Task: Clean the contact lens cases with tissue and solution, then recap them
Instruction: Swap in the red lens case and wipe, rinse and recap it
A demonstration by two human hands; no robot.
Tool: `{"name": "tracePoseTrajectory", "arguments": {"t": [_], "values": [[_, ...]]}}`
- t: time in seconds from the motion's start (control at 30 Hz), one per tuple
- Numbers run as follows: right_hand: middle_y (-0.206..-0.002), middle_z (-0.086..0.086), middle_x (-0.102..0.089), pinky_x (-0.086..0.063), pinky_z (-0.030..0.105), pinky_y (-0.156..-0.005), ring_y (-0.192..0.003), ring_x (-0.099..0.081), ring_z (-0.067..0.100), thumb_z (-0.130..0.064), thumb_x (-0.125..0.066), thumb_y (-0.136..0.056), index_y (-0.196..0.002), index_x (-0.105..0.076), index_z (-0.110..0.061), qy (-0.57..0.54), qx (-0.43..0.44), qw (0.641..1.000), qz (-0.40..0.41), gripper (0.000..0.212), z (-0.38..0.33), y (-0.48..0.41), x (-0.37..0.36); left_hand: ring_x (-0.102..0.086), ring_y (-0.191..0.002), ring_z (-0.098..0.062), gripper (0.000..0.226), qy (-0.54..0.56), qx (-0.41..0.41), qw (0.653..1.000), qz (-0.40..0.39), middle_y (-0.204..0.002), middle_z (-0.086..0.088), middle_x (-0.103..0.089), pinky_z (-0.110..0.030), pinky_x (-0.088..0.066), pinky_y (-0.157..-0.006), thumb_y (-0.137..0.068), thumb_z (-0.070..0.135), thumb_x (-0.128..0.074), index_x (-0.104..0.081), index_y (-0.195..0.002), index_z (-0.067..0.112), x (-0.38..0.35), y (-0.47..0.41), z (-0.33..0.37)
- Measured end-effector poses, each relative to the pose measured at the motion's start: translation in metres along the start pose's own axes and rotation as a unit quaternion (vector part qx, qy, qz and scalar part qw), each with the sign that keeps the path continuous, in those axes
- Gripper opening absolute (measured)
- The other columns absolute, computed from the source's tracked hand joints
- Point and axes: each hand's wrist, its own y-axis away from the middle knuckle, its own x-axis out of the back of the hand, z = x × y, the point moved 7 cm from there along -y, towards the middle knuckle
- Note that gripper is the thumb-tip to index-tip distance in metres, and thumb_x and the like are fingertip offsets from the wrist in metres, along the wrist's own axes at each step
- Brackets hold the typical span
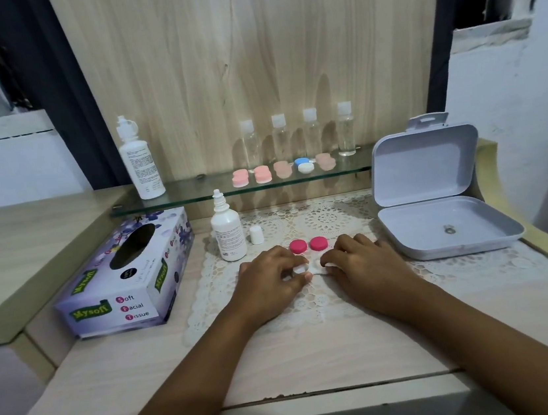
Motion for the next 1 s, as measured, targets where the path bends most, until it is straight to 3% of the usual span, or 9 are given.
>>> {"name": "tracePoseTrajectory", "arguments": {"t": [0.13,0.27,0.37,0.57,0.67,0.87,0.93,1.0], "values": [[-0.094,0.004,-0.060,-0.043,0.040,-0.066,-0.087,-0.058,0.029,-0.046,-0.019,-0.078,-0.096,-0.065,-0.016,0.009,0.009,1.000,0.004,0.058,-0.003,-0.003,-0.002,-0.049,-0.094,-0.002,0.024,-0.005,0.001,1.000,0.002,-0.097,0.020,-0.052,-0.045,-0.040,-0.094,-0.084,0.033,-0.065,-0.070,-0.107,0.026,0.000,0.000,0.000],[-0.107,-0.002,-0.052,-0.034,0.034,-0.079,-0.102,-0.046,0.022,-0.042,-0.034,-0.088,-0.109,-0.060,-0.026,-0.075,-0.006,0.997,-0.021,0.037,0.007,-0.003,-0.005,-0.051,-0.100,-0.004,0.025,-0.005,0.001,1.000,-0.001,-0.103,0.016,-0.057,-0.044,-0.039,-0.096,-0.085,0.033,-0.064,-0.069,-0.109,0.026,-0.001,0.000,0.000],[-0.102,-0.005,-0.052,-0.036,0.033,-0.078,-0.097,-0.047,0.022,-0.038,-0.043,-0.087,-0.110,-0.064,-0.031,-0.127,-0.008,0.992,-0.007,0.031,0.012,-0.001,-0.002,-0.052,-0.103,-0.006,0.026,-0.002,-0.001,1.000,-0.001,-0.106,0.014,-0.060,-0.044,-0.040,-0.095,-0.085,0.033,-0.064,-0.069,-0.109,0.026,-0.001,0.000,-0.001],[-0.095,0.002,-0.055,-0.036,0.033,-0.073,-0.089,-0.050,0.027,-0.041,-0.037,-0.083,-0.108,-0.066,-0.030,-0.097,-0.011,0.995,0.018,0.040,0.009,0.002,-0.002,-0.052,-0.102,-0.005,0.027,-0.007,-0.002,1.000,-0.002,-0.107,0.014,-0.059,-0.044,-0.040,-0.096,-0.085,0.034,-0.064,-0.069,-0.110,0.025,-0.001,0.000,-0.001],[-0.092,0.006,-0.056,-0.045,0.039,-0.072,-0.089,-0.053,0.031,-0.049,-0.021,-0.082,-0.106,-0.066,-0.024,-0.072,-0.012,0.997,0.012,0.057,0.004,0.002,-0.002,-0.052,-0.102,-0.005,0.026,-0.012,-0.003,1.000,0.001,-0.107,0.014,-0.060,-0.043,-0.040,-0.095,-0.085,0.035,-0.064,-0.069,-0.109,0.026,-0.001,0.000,0.000],[-0.105,0.005,-0.052,-0.041,0.038,-0.080,-0.100,-0.049,0.027,-0.050,-0.003,-0.074,-0.109,-0.059,-0.018,-0.030,-0.008,1.000,-0.001,0.073,-0.001,0.000,-0.001,-0.052,-0.103,-0.007,0.026,-0.021,-0.001,1.000,-0.003,-0.109,0.013,-0.060,-0.044,-0.040,-0.095,-0.085,0.035,-0.064,-0.069,-0.110,0.026,-0.001,0.000,0.001],[-0.106,0.001,-0.050,-0.035,0.034,-0.080,-0.103,-0.046,0.023,-0.049,-0.012,-0.082,-0.110,-0.055,-0.021,-0.053,-0.007,0.999,-0.004,0.059,0.002,0.000,-0.004,-0.052,-0.104,-0.007,0.027,-0.022,-0.002,1.000,-0.005,-0.109,0.012,-0.060,-0.045,-0.040,-0.095,-0.085,0.035,-0.063,-0.068,-0.111,0.026,-0.002,0.000,0.000],[-0.102,-0.003,-0.046,-0.031,0.032,-0.078,-0.100,-0.044,0.019,-0.038,-0.035,-0.093,-0.109,-0.051,-0.023,-0.112,-0.010,0.994,0.003,0.027,0.007,0.000,-0.005,-0.052,-0.104,-0.007,0.027,-0.020,-0.003,1.000,-0.005,-0.110,0.012,-0.060,-0.044,-0.040,-0.095,-0.086,0.035,-0.063,-0.068,-0.111,0.026,-0.002,0.001,0.000]]}}
